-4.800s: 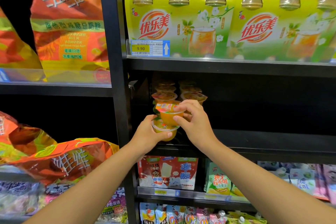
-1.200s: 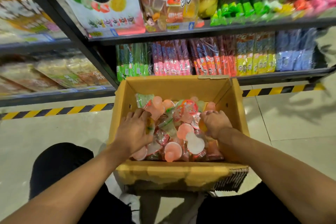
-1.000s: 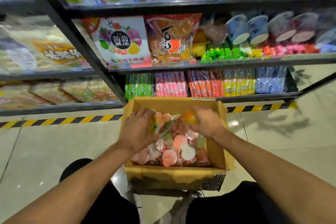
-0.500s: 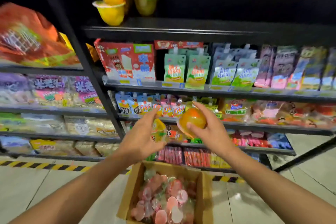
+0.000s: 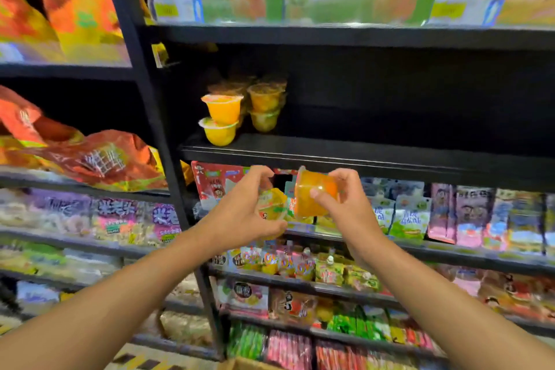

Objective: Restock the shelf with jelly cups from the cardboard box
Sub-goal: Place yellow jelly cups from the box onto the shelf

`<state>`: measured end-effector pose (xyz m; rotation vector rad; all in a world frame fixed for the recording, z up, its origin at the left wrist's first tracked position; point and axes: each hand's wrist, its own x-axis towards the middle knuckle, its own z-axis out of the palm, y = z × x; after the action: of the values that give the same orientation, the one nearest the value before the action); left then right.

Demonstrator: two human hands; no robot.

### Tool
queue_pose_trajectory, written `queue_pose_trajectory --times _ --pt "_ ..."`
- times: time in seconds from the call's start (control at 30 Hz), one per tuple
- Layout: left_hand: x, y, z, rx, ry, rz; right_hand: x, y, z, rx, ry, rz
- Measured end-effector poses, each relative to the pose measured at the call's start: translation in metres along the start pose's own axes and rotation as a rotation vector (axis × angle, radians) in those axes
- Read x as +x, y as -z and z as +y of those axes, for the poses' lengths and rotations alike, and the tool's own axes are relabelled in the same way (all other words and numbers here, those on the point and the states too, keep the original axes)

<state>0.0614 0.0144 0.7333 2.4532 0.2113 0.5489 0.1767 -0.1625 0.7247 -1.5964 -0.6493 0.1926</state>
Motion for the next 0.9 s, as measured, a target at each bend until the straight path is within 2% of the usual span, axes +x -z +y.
queue_pose_trajectory --times 0.17,0.43,0.73,0.9 --pt "0.035 0.038 0.000 0.095 -0.034 0.052 0.019 -0.025 -0.034 0.147 -0.100 0.016" --pt "0.079 0.071 -0.015 0.017 -0.127 0.062 0.046 -0.050 -0.063 0.497 -0.250 0.080" --pt "0.101 0.075 -0.037 0.020 -0.151 0.003 0.069 -0.044 -0.072 0.814 -0.406 -0.045" --pt "0.116 0.075 -0.038 0.048 -0.133 0.043 0.089 -0.041 -0.059 0.961 -0.443 -0.020"
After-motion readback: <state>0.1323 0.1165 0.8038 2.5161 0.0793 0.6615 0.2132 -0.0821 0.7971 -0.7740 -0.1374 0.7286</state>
